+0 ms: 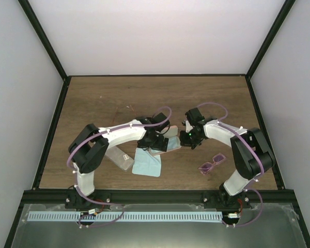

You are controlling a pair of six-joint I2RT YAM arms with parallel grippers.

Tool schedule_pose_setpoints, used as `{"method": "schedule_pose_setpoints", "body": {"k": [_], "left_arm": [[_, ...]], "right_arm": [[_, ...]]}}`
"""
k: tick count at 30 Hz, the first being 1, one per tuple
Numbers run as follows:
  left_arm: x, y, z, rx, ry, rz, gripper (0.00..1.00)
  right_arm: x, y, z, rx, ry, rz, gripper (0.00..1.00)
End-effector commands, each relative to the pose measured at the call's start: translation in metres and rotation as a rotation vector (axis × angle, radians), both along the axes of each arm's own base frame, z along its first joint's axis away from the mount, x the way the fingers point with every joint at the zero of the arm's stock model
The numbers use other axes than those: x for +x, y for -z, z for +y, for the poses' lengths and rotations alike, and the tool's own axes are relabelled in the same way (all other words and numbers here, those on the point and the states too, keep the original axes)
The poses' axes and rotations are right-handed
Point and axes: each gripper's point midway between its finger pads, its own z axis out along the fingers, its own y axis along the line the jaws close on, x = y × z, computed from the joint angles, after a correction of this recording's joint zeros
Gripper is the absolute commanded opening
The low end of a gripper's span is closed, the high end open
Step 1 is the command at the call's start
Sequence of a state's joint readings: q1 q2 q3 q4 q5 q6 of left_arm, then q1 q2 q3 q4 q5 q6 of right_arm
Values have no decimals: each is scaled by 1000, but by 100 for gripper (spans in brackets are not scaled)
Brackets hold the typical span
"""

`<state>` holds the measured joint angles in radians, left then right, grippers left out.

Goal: Organize the sunglasses
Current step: Adjust the glasses cleaning cloth in the sunglasses case.

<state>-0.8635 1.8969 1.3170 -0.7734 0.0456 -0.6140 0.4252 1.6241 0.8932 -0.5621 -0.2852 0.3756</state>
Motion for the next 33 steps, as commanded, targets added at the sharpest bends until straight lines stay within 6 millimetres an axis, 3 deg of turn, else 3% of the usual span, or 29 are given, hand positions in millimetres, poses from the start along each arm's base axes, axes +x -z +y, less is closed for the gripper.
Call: {"method": "schedule_pose_setpoints", "body": {"k": [1,7,11,21,26,31,33], "left_arm": [[-3,-7,16,60,-11,0,100],[-3,-13,17,57,-14,-15,100],[0,-20,18,55,-25,-42,100],[5,-27,21,63,-39,-91,100],[8,-33,23,68,-36,-123,99],[12,-41,34,95,-70,-165,82],[14,-49,38,100,-83,-194,80]], "right_arm": [[2,3,-9,-55,6,1,6],[8,-10,-6,-32,5,-43,7],[16,-24,-2,-8,12,-89,22],[30,-52,-1,6,43,-167,38],[35,-65,-3,4,73,-200,42],[36,-77,-12,-9,121,-231,43],[36,-80,-21,-22,166,-237,45]]}}
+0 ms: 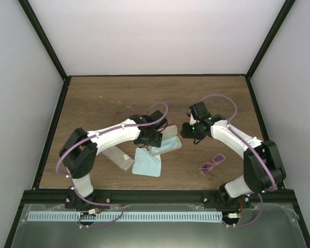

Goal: Organize the sunglasses
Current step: Adjust the glasses cleaning cloth in the sunglasses case.

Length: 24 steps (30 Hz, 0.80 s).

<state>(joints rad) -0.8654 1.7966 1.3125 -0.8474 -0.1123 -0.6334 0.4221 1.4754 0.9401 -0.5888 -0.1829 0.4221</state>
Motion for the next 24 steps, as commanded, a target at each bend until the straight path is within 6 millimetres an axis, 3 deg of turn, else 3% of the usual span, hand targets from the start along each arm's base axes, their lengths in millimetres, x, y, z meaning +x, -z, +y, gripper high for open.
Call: {"method": "schedule_pose_setpoints", "body": {"k": [1,5,8,13,16,20,24], "left_arm": [[5,-22,11,16,-30,-85,80],[10,-51,-12,-45,47,-151,80],[8,-68,-50,-61,170,-176,80],[-11,-60,-119,-62,386,-178,90],[-25,-52,-160,-102,507,-164,100],[-38,-35,-201,-215,598,-110,100],[-40,-43,-231,-254,689,-149,100]], "right_arm": [[11,-28,-18,-3,115,-64,46],[20,-50,-56,73,291,-96,55],[28,-71,-103,103,493,-125,74],[25,-110,-166,225,738,-201,80],[22,-127,-182,187,807,-223,82],[22,-155,-196,141,856,-291,85],[23,-182,-203,121,862,-364,86]]}}
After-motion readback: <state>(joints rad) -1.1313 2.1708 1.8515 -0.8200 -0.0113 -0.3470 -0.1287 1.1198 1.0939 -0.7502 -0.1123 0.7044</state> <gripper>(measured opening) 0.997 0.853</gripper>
